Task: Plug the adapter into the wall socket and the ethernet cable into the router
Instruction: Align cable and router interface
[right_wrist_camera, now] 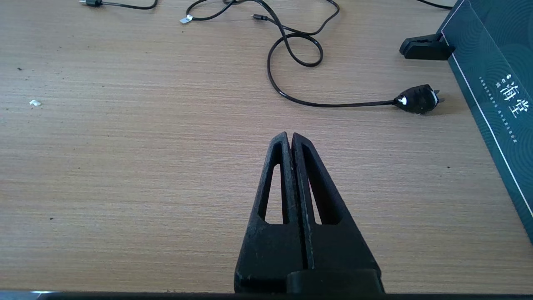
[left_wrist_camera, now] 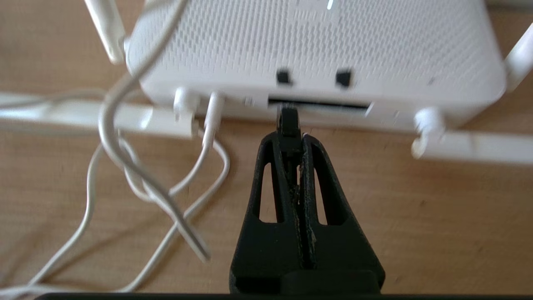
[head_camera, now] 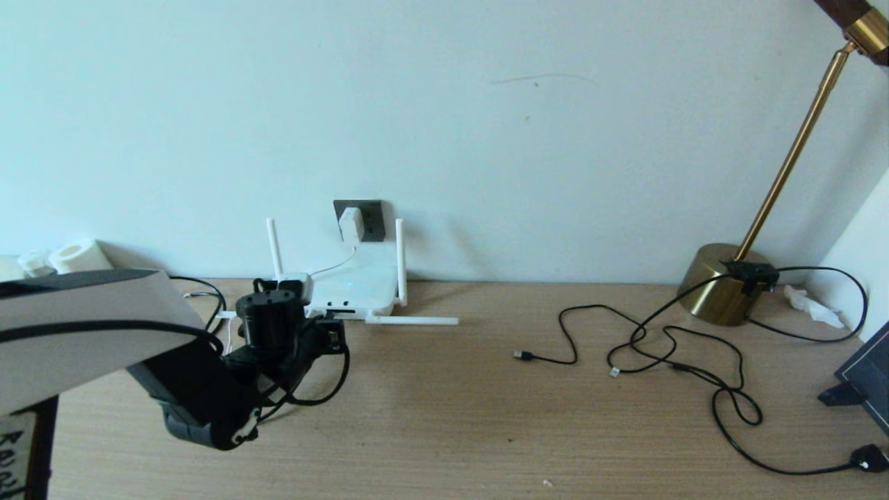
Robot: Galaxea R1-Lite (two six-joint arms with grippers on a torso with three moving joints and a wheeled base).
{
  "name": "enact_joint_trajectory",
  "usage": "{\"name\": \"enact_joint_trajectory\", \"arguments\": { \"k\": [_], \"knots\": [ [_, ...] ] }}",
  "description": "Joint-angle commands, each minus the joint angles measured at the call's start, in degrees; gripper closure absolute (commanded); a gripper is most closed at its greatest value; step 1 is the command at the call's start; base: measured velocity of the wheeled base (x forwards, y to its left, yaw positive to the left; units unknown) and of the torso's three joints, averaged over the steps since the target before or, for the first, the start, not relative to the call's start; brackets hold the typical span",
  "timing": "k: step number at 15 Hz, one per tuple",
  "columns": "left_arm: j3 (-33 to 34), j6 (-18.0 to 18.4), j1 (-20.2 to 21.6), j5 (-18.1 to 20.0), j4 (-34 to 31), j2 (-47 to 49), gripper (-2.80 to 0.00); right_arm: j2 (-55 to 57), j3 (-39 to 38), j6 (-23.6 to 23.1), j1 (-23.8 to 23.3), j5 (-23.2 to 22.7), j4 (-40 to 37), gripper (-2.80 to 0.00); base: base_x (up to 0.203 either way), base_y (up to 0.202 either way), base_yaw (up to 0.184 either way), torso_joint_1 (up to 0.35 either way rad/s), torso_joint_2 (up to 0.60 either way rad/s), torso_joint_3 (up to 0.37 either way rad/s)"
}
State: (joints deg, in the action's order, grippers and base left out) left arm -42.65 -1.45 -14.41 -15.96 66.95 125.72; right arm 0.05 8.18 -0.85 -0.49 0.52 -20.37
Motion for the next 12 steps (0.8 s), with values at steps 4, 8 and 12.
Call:
{"name": "enact_joint_trajectory", "arguments": {
  "k": [4, 8, 12],
  "knots": [
    [2.4, 0.0, 0.0, 0.0, 0.1, 0.1, 0.00, 0.0, 0.0, 0.1, 0.0, 0.0, -0.1, 0.00, 0.000, 0.000, 0.000, 0.000, 0.00, 0.000],
    [3.8, 0.0, -0.1, 0.0, 0.1, 0.1, 0.00, 0.0, 0.0, 0.1, 0.0, 0.0, -0.1, 0.00, 0.000, 0.000, 0.000, 0.000, 0.00, 0.000],
    [5.0, 0.0, -0.1, 0.0, 0.0, 0.2, 0.00, 0.0, 0.0, 0.1, 0.0, 0.0, -0.1, 0.00, 0.000, 0.000, 0.000, 0.000, 0.00, 0.000]
  ]
}}
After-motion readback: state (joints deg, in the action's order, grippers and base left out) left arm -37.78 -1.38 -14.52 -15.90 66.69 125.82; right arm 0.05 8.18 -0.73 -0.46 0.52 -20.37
